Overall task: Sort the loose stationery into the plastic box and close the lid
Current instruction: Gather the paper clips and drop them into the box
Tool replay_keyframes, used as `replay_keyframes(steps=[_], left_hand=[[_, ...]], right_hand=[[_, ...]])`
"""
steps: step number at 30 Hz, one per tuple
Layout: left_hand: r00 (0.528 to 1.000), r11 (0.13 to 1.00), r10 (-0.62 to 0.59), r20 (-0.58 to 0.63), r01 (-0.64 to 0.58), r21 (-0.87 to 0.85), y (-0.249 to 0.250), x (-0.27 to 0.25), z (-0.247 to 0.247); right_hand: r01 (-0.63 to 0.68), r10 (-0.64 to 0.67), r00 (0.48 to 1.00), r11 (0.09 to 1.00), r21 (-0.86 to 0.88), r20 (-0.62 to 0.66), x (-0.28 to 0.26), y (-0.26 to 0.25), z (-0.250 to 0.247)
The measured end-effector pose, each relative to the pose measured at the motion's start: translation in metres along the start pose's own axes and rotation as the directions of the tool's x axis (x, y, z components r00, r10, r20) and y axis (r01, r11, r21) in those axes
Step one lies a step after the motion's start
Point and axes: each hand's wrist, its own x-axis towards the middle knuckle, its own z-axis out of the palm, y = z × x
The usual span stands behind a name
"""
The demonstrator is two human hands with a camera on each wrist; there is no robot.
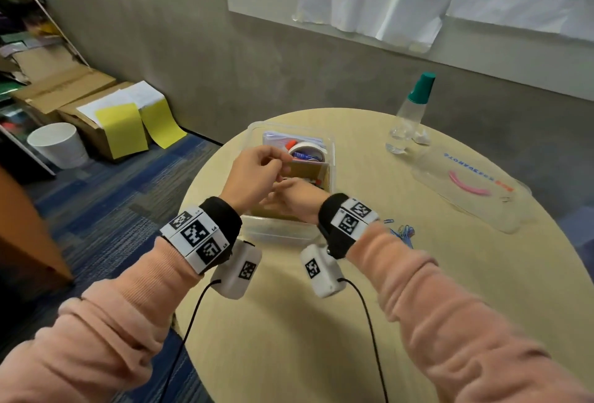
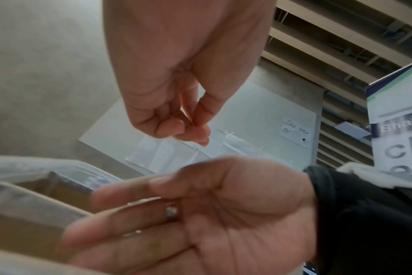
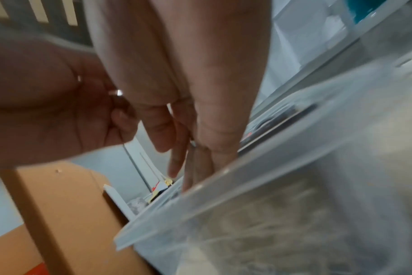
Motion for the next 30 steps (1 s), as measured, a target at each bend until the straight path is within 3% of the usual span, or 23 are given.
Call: replay_keyframes(steps=[4, 6, 8, 11, 14, 17, 20, 24, 28, 30], left_hand=[[0.99, 0.998, 0.05, 0.131, -0.054, 0.027, 0.003, -0.006, 0.032], [0.971, 0.996, 0.085, 0.221, -0.087, 0.0, 0.003, -0.012, 0.053], [0.933, 0.993, 0.113, 0.343, -0.112, -0.021, 0.001, -0.018, 0.075], [0.848, 0.976, 0.122, 0.516, -0.197, 0.093, -0.009, -0.025, 0.11], [0.824, 0.895, 0.036, 0.565, -0.278, 0.349, -0.032, -0.027, 0.14], [0.842, 0.792, -0.138, 0.522, -0.222, 0.569, -0.065, -0.029, 0.159], [0.862, 0.707, -0.251, 0.441, -0.148, 0.692, -0.084, -0.029, 0.167], [0.882, 0.652, -0.294, 0.37, -0.098, 0.752, -0.091, -0.028, 0.17], [0.894, 0.631, -0.321, 0.313, -0.044, 0.774, -0.091, -0.026, 0.169], [0.894, 0.626, -0.313, 0.321, -0.06, 0.777, -0.091, -0.027, 0.167]], right_hand=[[0.112, -0.099, 0.992, 0.971, 0.211, -0.072, -0.032, 0.028, -0.059], [0.199, -0.131, 0.967, 0.926, 0.321, -0.219, -0.051, 0.046, -0.092], [0.237, -0.074, 0.911, 0.9, 0.366, -0.406, -0.067, 0.068, -0.122], [0.131, 0.038, 0.792, 0.964, 0.231, -0.61, -0.081, 0.107, -0.146], [-0.101, 0.082, 0.745, 0.995, 0.01, -0.662, -0.083, 0.146, -0.159], [-0.221, 0.046, 0.761, 0.956, -0.192, -0.647, -0.077, 0.176, -0.162], [-0.244, -0.039, 0.799, 0.891, -0.383, -0.6, -0.067, 0.186, -0.16], [-0.264, -0.041, 0.871, 0.801, -0.538, -0.489, -0.052, 0.183, -0.16], [-0.342, -0.075, 0.869, 0.624, -0.702, -0.49, -0.041, 0.181, -0.157], [-0.341, -0.127, 0.858, 0.583, -0.738, -0.497, -0.039, 0.18, -0.153]])
